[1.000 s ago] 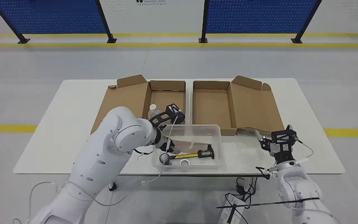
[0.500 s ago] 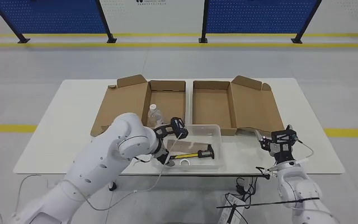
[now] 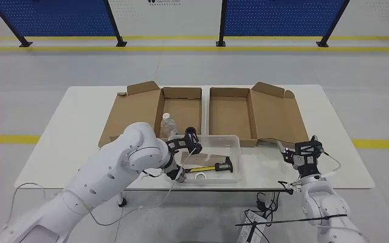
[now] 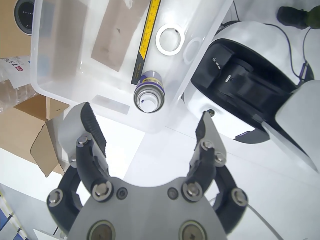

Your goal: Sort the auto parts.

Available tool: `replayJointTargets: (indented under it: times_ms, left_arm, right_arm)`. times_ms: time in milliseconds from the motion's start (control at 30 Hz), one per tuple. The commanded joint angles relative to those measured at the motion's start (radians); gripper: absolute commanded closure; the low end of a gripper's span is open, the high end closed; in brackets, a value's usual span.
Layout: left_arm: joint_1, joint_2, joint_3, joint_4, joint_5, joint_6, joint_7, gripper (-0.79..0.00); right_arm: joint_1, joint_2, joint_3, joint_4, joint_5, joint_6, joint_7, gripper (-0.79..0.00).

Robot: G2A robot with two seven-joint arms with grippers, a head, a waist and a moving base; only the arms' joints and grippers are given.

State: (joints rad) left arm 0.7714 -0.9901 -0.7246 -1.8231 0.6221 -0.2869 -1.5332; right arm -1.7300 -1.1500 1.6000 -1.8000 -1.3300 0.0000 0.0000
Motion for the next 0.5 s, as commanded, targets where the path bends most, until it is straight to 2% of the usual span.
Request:
replayJointTargets:
  times_ms: [0, 100, 367, 467]
  left_arm:
    - [-0.005, 0.0, 0.004, 0.009, 0.004, -0.004, 0.004, -0.65]
    - [-0.011, -0.003, 0.011, 0.019, 0.009, -0.006, 0.015, -0.576]
    - [-0.025, -0.015, 0.052, 0.049, 0.033, -0.017, 0.023, -0.554]
    - [-0.032, -0.02, 0.062, 0.063, 0.04, -0.017, 0.028, -0.517]
  right_arm:
    - [0.0, 0.0, 0.0, 0.0, 0.0, 0.0, 0.0, -0.785]
    - [0.0, 0.0, 0.0, 0.0, 0.0, 0.0, 0.0, -0.785]
    - [0.0, 0.0, 0.0, 0.0, 0.0, 0.0, 0.0, -0.785]
    - [0.0, 0.0, 0.0, 0.0, 0.0, 0.0, 0.0, -0.785]
